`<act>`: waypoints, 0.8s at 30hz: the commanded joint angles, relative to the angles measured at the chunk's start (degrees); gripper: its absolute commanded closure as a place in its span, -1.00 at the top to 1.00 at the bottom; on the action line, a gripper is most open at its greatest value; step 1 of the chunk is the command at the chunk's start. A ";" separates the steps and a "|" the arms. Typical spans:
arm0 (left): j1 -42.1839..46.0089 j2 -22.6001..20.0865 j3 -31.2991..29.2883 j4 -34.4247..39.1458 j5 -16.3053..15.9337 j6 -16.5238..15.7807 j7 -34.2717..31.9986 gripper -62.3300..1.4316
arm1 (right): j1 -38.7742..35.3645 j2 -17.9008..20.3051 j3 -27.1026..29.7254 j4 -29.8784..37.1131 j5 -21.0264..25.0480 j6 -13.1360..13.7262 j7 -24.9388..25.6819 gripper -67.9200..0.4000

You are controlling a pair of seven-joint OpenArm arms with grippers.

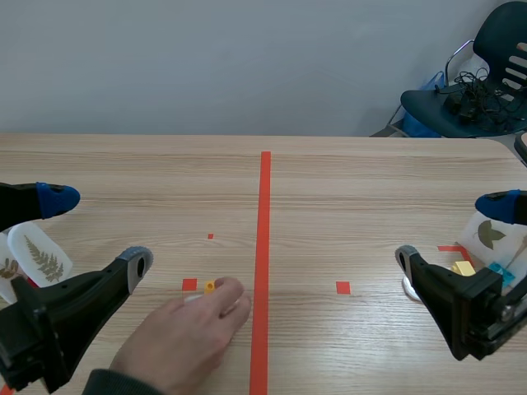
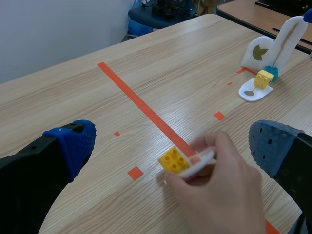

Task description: Do the leaf sorting experiment

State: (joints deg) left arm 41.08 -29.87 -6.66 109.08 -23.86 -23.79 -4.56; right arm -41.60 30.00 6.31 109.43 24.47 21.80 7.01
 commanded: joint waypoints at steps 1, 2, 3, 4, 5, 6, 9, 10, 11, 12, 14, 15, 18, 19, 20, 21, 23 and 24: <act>-0.31 -0.35 -0.11 0.39 -0.55 0.04 -0.76 1.00 | 0.68 0.13 0.48 0.85 0.39 -0.15 0.81 1.00; -0.31 -0.35 -0.11 0.39 -0.55 0.04 -0.76 1.00 | 0.68 0.13 0.48 0.85 0.39 -0.15 0.81 1.00; -0.31 -0.35 -0.11 0.39 -0.55 0.04 -0.76 1.00 | 0.68 0.13 0.48 0.85 0.39 -0.15 0.81 1.00; -0.31 -0.35 -0.11 0.39 -0.55 0.04 -0.76 1.00 | 0.68 0.13 0.48 0.85 0.39 -0.15 0.81 1.00; -0.31 -0.35 -0.11 0.39 -0.55 0.04 -0.76 1.00 | 0.68 0.13 0.48 0.85 0.39 -0.15 0.81 1.00; -0.31 -0.35 -0.11 0.39 -0.55 0.04 -0.74 1.00 | 0.68 0.13 0.48 0.85 0.39 -0.15 0.81 1.00; -0.31 -0.35 -0.11 0.39 -0.52 0.04 0.02 1.00 | 0.68 0.13 0.48 0.85 0.39 -0.15 0.81 1.00; -0.31 -0.35 -0.11 0.39 -0.52 0.04 0.26 1.00 | 0.68 0.13 0.48 0.85 0.39 -0.15 0.81 1.00; -0.31 -0.35 -0.11 0.39 -0.52 0.04 0.74 1.00 | 0.68 0.13 0.48 0.85 0.39 -0.15 0.81 1.00; -0.33 -0.35 -0.11 0.39 -0.52 0.04 1.46 1.00 | 0.68 0.13 0.48 0.85 0.39 -0.15 0.81 1.00; -0.31 -0.35 -0.09 0.39 -0.52 0.02 2.01 1.00 | 0.68 0.13 0.48 0.85 0.39 -0.15 0.81 1.00; -0.31 -0.35 -0.09 0.39 -0.50 0.02 2.38 1.00 | 0.68 0.13 0.48 0.85 0.39 -0.15 0.81 1.00; -0.70 -0.35 0.59 0.24 0.33 0.02 3.15 1.00 | 0.68 0.13 0.48 0.85 0.39 -0.15 0.81 1.00; -1.22 -0.35 1.25 -0.13 1.46 0.00 3.56 1.00 | 0.70 0.13 0.48 0.85 0.39 -0.15 0.81 1.00; -2.08 -0.35 2.21 -0.79 2.82 0.00 4.07 1.00 | 0.76 0.13 0.48 0.85 0.39 -0.15 0.81 1.00; -3.04 -0.33 3.34 -1.75 3.87 0.02 4.44 1.00 | 0.81 0.13 0.48 0.85 0.39 -0.15 0.63 1.00; -5.22 -0.33 6.12 -4.59 5.53 -0.15 4.39 1.00 | 0.81 0.13 0.48 0.85 0.39 -0.15 0.66 1.00; -6.54 -0.33 7.69 -6.38 5.77 -0.17 4.37 1.00 | 0.81 0.13 0.48 0.85 0.39 -0.15 0.63 1.00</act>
State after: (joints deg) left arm 35.59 -29.87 0.21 103.96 -17.54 -24.03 0.64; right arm -41.60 30.00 6.31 109.43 24.45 21.80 6.98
